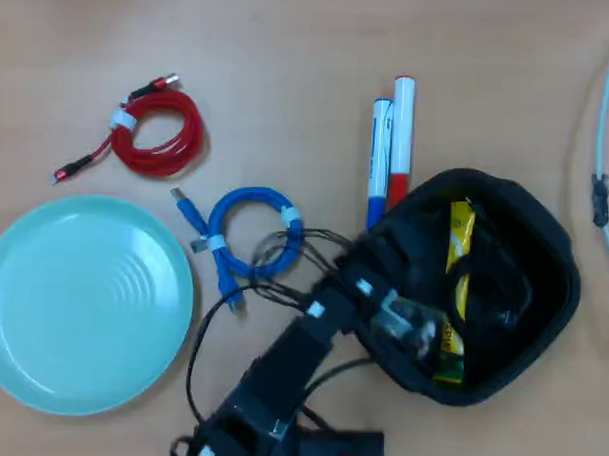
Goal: Put a black charging cable in a black bowl and put a red charging cable in a green bowl
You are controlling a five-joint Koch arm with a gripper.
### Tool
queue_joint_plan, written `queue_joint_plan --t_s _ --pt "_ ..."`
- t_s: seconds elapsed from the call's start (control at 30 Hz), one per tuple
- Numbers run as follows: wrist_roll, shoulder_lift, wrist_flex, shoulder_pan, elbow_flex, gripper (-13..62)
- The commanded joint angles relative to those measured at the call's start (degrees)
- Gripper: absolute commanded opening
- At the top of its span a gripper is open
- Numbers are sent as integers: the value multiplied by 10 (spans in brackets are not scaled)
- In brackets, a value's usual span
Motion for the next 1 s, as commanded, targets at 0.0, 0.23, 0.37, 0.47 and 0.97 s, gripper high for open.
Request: queue_joint_plan --t_s 0.0,0.23,0.37,0.47,0.97 --pt "-18 23 -17 -84 -161 253" --pt "-97 18 -21 -352 -142 254" --pt "-124 -1 -21 -476 -139 255" --pt "-127 -47 -22 -550 -155 255" --pt "-115 -630 453 -662 -907 263"
